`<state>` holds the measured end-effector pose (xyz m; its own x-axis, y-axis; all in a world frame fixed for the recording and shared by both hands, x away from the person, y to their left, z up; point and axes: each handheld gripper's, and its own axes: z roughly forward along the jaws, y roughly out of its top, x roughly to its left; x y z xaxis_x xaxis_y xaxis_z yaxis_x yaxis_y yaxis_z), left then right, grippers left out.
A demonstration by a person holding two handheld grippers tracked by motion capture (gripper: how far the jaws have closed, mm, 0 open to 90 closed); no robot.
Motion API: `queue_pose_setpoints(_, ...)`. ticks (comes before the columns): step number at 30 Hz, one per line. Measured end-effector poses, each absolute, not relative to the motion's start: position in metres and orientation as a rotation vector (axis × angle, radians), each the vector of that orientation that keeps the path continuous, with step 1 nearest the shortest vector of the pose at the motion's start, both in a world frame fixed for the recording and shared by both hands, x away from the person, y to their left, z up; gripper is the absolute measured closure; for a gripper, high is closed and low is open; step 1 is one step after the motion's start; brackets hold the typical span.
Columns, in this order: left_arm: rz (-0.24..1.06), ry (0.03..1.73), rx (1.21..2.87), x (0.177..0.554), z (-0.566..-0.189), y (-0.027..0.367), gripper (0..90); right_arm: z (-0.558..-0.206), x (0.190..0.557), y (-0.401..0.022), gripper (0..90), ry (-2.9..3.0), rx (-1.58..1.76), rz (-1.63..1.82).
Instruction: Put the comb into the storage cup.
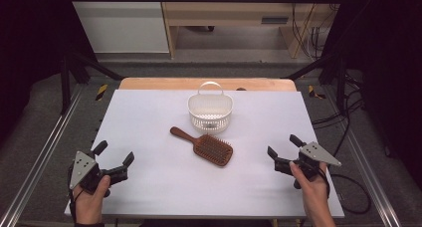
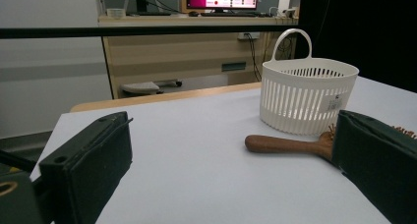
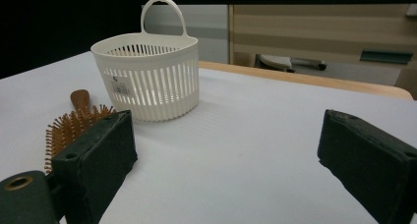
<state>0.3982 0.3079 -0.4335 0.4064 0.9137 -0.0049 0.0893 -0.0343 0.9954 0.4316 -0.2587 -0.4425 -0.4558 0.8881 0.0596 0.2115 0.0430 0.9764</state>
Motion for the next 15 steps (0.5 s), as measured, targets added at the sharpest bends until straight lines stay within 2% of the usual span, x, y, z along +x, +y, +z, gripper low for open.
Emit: queue_pose_setpoints(15, 0.865, 0.973, 1.441, 0.3977, -0.4336, 0.3092, 1.8, -0.4448, 0.4362, -0.2539, 10.3, 1.749, 1.282, 1.37)
